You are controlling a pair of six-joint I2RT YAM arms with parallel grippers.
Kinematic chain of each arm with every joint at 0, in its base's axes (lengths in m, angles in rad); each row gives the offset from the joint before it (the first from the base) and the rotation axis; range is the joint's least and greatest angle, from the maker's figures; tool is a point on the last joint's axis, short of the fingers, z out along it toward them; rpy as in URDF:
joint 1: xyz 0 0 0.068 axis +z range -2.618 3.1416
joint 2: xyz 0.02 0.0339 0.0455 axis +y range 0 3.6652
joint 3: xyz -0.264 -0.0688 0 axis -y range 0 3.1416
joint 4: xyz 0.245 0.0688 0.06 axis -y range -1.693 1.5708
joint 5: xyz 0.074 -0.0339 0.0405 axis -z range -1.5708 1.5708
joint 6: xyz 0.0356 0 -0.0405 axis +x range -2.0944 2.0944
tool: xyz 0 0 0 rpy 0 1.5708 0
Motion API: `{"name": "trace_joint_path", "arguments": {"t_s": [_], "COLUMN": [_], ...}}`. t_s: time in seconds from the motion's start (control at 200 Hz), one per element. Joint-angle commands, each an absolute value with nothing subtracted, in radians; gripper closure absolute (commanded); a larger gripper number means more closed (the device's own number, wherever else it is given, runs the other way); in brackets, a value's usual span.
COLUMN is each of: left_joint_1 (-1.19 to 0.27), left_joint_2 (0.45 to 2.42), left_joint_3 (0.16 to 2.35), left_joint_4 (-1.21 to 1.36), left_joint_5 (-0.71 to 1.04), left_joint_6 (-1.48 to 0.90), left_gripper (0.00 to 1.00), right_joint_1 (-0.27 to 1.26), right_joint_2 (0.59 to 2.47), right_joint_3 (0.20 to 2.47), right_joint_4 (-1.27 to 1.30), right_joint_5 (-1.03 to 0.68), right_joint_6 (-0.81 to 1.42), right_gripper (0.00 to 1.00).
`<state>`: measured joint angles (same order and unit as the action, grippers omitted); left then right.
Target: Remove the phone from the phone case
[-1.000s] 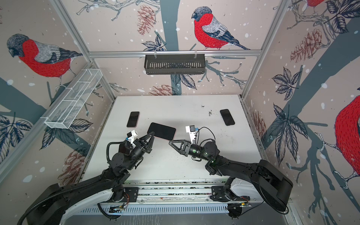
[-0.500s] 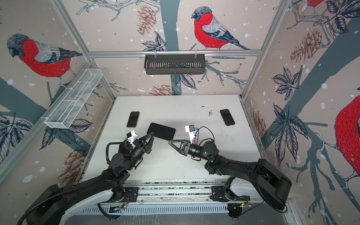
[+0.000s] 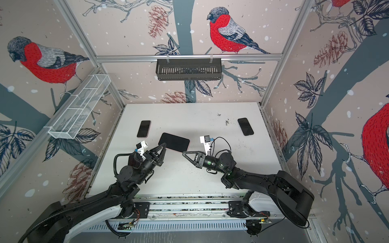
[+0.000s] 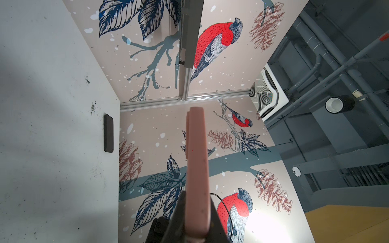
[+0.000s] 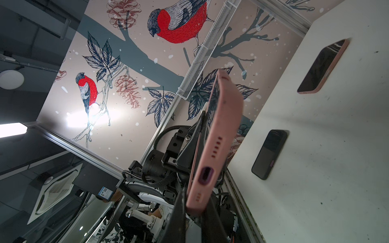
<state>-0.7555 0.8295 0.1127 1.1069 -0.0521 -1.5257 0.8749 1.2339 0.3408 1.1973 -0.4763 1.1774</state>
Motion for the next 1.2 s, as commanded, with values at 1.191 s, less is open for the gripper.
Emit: {"name": "trace_joint_path", "arguments": {"t_s": [1.191], "left_joint_1": [-0.784], "left_joint_2": [0.712], "left_joint_3": [0.216], "left_joint_4": [0.91], "left_joint_5": [0.002], "left_joint_6": [-1.592], "left_gripper": [1.0], "right_joint_1": [0.868], "right_joint_2": [1.37], "right_joint_3": [0.332], "right_joint_4": [1.205], "right_joint_5": [-0.558], "right_joint_6": [0.669], "right_gripper": [0.99]}}
